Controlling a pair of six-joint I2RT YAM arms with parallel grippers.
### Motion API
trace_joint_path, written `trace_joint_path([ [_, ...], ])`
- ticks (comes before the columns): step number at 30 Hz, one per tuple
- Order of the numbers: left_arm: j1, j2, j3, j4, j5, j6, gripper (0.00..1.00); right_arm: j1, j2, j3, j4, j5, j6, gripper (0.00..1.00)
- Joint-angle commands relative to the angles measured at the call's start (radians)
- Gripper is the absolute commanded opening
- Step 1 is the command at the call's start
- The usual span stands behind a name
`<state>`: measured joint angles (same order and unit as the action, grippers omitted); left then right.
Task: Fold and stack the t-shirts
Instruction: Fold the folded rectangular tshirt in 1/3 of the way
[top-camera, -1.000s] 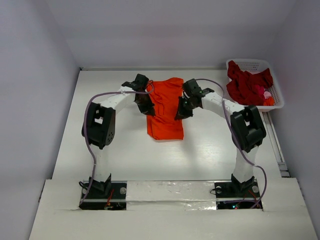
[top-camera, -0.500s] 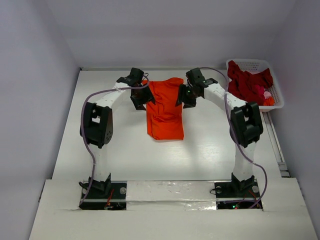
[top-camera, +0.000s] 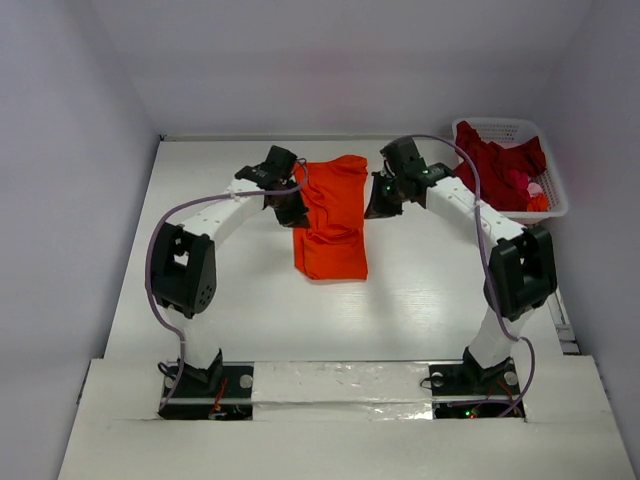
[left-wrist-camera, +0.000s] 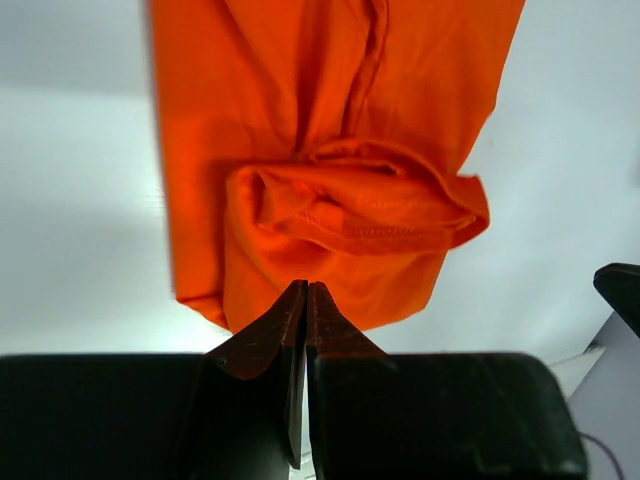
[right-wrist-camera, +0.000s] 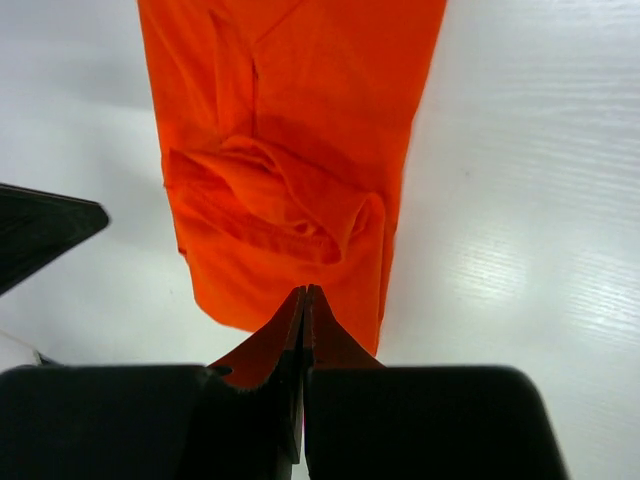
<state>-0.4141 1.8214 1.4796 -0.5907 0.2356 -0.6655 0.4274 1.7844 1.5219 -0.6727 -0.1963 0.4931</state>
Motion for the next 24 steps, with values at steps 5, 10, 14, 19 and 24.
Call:
trace_joint_path([
  [5,-0.066,-0.037,-0.087,0.003,0.005,0.012,0.0,0.096,-0.008,-0.075,0.018,-0.025,-0.019,0.0],
  [10,-0.066,-0.034,-0.114,0.015,-0.015,0.007,0.0,0.129,0.024,-0.097,0.038,-0.037,-0.007,0.0],
  [14,-0.066,-0.008,-0.114,0.031,-0.012,0.001,0.0,0.129,0.049,-0.103,0.059,-0.043,-0.004,0.0],
  [19,-0.066,0.036,-0.082,0.048,-0.007,-0.005,0.0,0.129,0.085,-0.097,0.068,-0.029,-0.011,0.0],
  [24,-0.066,0.087,-0.05,0.063,0.016,-0.014,0.0,0.129,0.127,-0.074,0.067,-0.032,-0.016,0.0],
])
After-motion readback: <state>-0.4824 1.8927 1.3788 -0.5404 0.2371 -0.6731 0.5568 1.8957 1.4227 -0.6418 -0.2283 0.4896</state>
